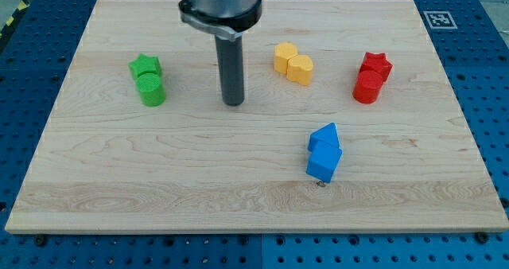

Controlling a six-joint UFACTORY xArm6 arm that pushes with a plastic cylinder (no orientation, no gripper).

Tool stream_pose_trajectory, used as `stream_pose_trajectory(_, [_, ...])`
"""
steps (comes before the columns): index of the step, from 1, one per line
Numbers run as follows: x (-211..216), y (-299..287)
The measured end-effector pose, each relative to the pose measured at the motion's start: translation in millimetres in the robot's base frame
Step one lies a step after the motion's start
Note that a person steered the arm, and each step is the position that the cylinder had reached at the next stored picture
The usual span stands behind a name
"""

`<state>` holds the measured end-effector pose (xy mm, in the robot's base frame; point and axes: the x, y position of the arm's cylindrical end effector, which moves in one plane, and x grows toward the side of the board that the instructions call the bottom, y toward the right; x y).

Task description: Place your arm at the left side of the red circle

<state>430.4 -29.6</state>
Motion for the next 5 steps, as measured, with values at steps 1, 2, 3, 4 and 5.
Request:
stream_pose_trajectory(1, [-3.4, 20.3])
stream_pose_trajectory(2, [-3.4, 55.9])
stream_pose_trajectory(3, [-3.4, 84.3])
stream_pose_trajectory(4, [-3.3, 104.0])
stream_pose_trajectory(5, [-3.3, 122.4])
